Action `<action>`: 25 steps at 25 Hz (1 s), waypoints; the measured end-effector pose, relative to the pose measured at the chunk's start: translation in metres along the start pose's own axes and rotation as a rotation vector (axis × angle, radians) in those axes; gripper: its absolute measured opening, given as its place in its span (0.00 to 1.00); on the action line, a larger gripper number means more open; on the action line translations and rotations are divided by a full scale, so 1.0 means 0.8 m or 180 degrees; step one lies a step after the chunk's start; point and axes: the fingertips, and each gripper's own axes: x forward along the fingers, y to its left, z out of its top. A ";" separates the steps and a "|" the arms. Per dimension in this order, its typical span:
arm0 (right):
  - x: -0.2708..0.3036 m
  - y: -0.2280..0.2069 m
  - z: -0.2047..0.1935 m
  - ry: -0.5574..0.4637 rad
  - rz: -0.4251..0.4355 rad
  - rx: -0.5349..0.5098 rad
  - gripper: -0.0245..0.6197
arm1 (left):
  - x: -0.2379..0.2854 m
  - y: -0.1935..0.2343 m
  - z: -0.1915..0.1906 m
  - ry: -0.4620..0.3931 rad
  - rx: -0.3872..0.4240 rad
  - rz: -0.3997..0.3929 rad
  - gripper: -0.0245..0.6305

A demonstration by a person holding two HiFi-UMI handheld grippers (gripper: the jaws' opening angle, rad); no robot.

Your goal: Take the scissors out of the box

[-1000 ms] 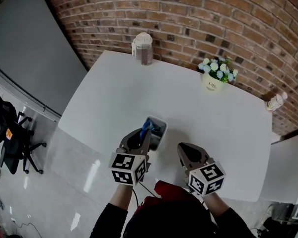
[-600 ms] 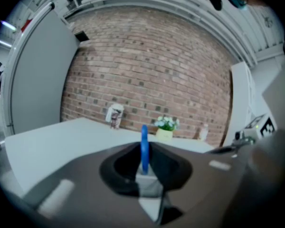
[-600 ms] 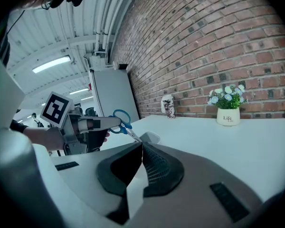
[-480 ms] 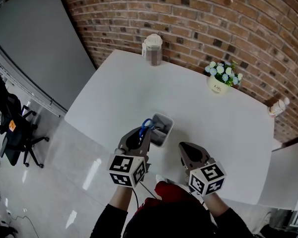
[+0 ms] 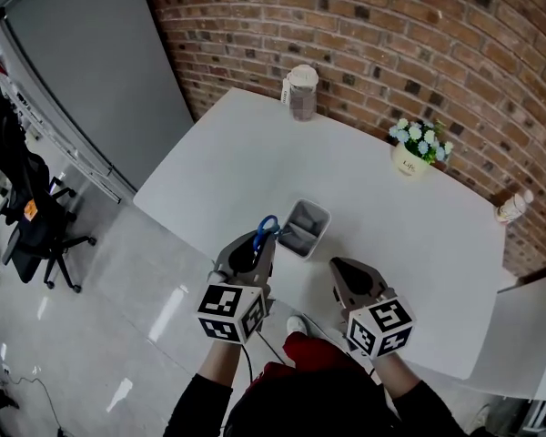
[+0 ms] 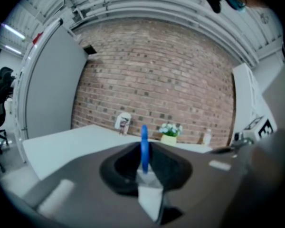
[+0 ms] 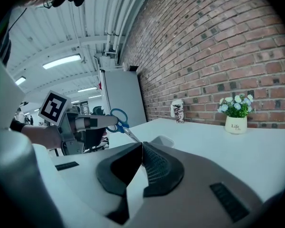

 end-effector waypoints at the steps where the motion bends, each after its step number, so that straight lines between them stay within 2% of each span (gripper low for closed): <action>1: -0.001 0.004 0.001 -0.0006 0.0016 -0.0014 0.05 | -0.006 0.001 0.001 -0.0012 0.0001 0.0025 0.11; 10: -0.006 0.049 0.006 -0.0055 0.0225 -0.0180 0.05 | -0.065 0.013 0.009 -0.0137 0.0025 0.0245 0.11; 17: -0.009 0.086 0.009 -0.0068 0.0379 -0.0273 0.05 | -0.112 0.028 0.010 -0.0223 -0.0058 0.0439 0.11; 25: -0.015 0.127 0.007 -0.0082 0.0566 -0.0342 0.05 | -0.166 0.039 -0.002 -0.0228 -0.0089 0.0650 0.11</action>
